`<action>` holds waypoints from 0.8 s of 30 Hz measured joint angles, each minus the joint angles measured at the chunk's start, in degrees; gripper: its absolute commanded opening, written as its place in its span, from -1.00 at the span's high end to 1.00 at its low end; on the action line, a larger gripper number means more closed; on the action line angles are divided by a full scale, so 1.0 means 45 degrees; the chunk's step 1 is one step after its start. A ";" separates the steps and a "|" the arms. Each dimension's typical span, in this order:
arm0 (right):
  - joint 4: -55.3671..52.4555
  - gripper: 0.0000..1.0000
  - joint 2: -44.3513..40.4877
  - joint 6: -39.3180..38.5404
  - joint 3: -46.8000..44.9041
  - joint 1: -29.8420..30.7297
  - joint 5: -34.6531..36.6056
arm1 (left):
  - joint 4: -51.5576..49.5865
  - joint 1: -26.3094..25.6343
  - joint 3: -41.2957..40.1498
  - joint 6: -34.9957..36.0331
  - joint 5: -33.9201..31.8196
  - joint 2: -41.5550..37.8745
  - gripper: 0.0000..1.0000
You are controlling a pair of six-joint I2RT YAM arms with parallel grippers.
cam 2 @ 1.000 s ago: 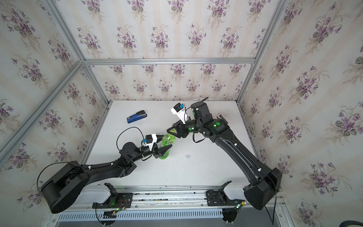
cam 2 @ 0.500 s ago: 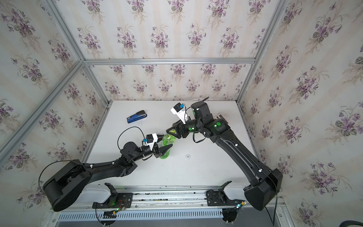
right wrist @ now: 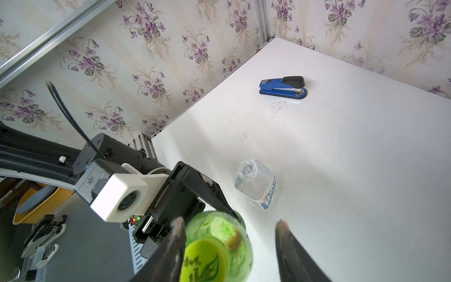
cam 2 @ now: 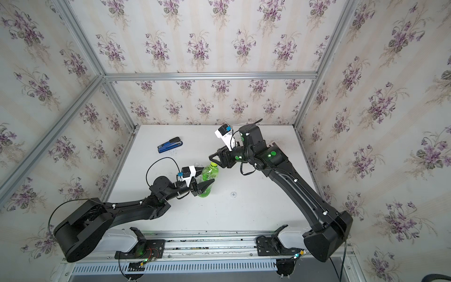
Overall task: Screw on the bottle caps
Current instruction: Screw the bottle cap onto the plastic bottle.
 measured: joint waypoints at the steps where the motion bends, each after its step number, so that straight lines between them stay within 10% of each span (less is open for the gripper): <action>1: 0.0010 -0.13 -0.0019 0.0005 -0.0024 -0.0005 0.0019 | -0.0005 0.0000 -0.0005 0.0000 -0.0005 -0.0010 -0.22; 24: 0.2006 -0.06 -0.0797 0.0627 -0.1807 -0.0039 -0.0015 | 0.0151 0.0015 -0.0219 -0.1049 -0.0695 -0.0189 -0.22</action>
